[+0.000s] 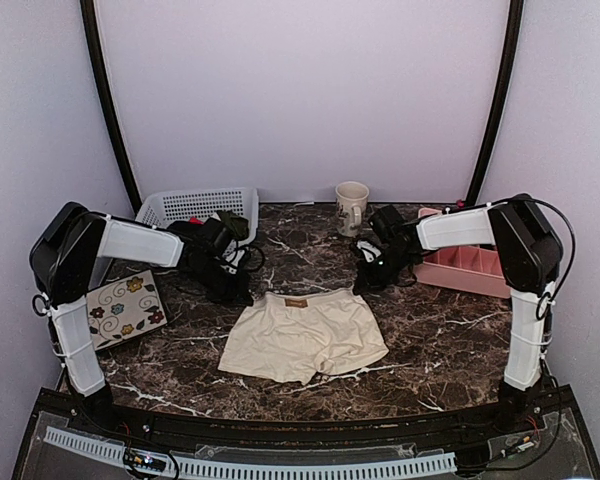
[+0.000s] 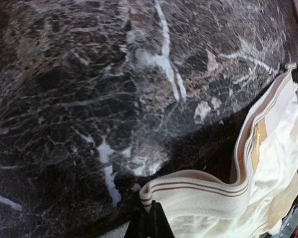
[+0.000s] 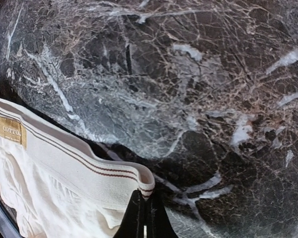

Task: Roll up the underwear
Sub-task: Pick up the underwear from the center of the board, then flatten out the underwear at the center of the board, then adjust the underwear at the center of the board.

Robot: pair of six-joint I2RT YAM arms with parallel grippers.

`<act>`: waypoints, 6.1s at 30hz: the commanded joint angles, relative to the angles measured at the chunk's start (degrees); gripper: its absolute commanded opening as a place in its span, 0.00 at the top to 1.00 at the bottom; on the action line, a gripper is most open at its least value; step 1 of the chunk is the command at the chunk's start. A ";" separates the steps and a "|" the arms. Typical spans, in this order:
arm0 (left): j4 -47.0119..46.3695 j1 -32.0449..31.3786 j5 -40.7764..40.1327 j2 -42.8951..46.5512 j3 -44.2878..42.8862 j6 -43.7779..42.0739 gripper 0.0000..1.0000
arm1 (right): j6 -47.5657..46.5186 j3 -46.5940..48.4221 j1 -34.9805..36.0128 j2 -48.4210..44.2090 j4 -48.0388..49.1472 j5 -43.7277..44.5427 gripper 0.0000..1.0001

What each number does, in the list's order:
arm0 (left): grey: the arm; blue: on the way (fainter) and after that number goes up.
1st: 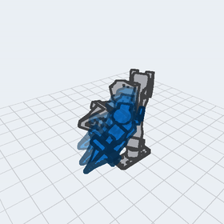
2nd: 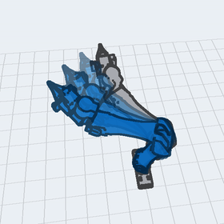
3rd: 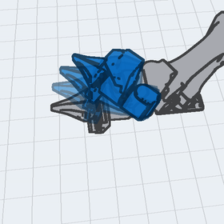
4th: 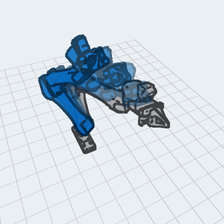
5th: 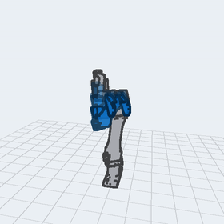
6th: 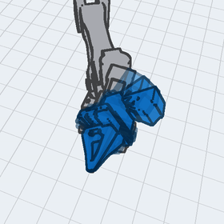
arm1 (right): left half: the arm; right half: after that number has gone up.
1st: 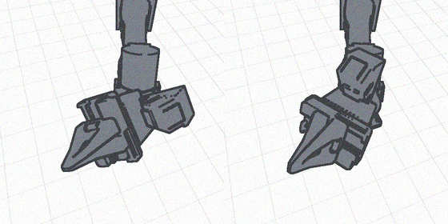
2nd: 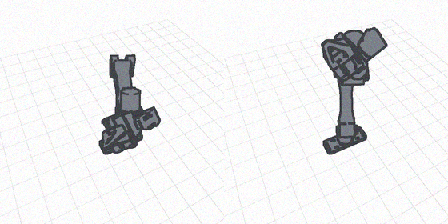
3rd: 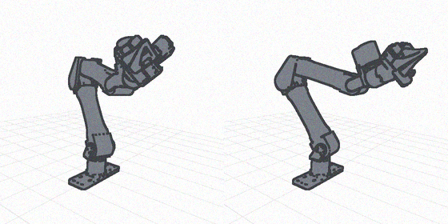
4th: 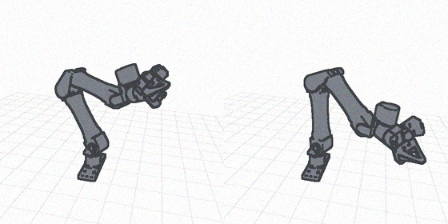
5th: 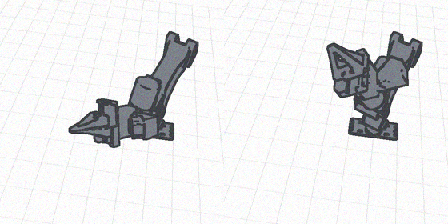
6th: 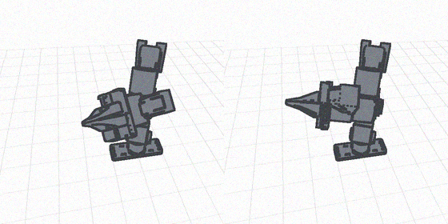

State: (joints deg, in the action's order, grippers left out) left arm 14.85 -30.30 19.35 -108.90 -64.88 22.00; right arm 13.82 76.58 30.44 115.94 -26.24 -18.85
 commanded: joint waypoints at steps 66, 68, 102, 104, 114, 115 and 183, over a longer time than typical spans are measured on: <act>5.37 0.62 1.47 23.86 -23.04 -6.67 1.00 | 5.87 4.30 0.87 -41.08 7.07 12.15 1.00; 7.71 -1.53 9.09 22.07 -24.87 -9.58 1.00 | 4.68 4.64 2.87 -40.13 4.62 7.57 1.00; 3.25 -10.31 11.19 45.45 -2.67 -10.58 1.00 | 9.18 -13.12 17.99 -58.99 4.11 7.58 1.00; 3.84 -10.39 11.84 47.69 -1.26 -7.88 1.00 | 14.43 -14.73 19.34 -60.46 4.31 7.33 1.00; 6.12 -4.53 -16.06 29.54 -1.33 -7.54 0.90 | 16.77 -23.29 7.24 -46.38 3.52 25.71 0.69; 6.07 -2.60 -17.54 26.31 -2.81 -6.83 0.81 | 17.43 -22.46 4.93 -42.04 3.10 26.23 0.54; -20.31 -34.47 -1.37 9.94 16.46 -25.42 0.57 | 24.86 -24.76 21.42 -1.70 44.67 -14.34 0.80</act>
State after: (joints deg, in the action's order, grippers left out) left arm -6.11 -64.53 18.74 -98.59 -46.92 -1.43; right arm 38.22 53.93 51.40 112.84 16.45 -33.30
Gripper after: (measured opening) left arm 0.433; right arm 0.200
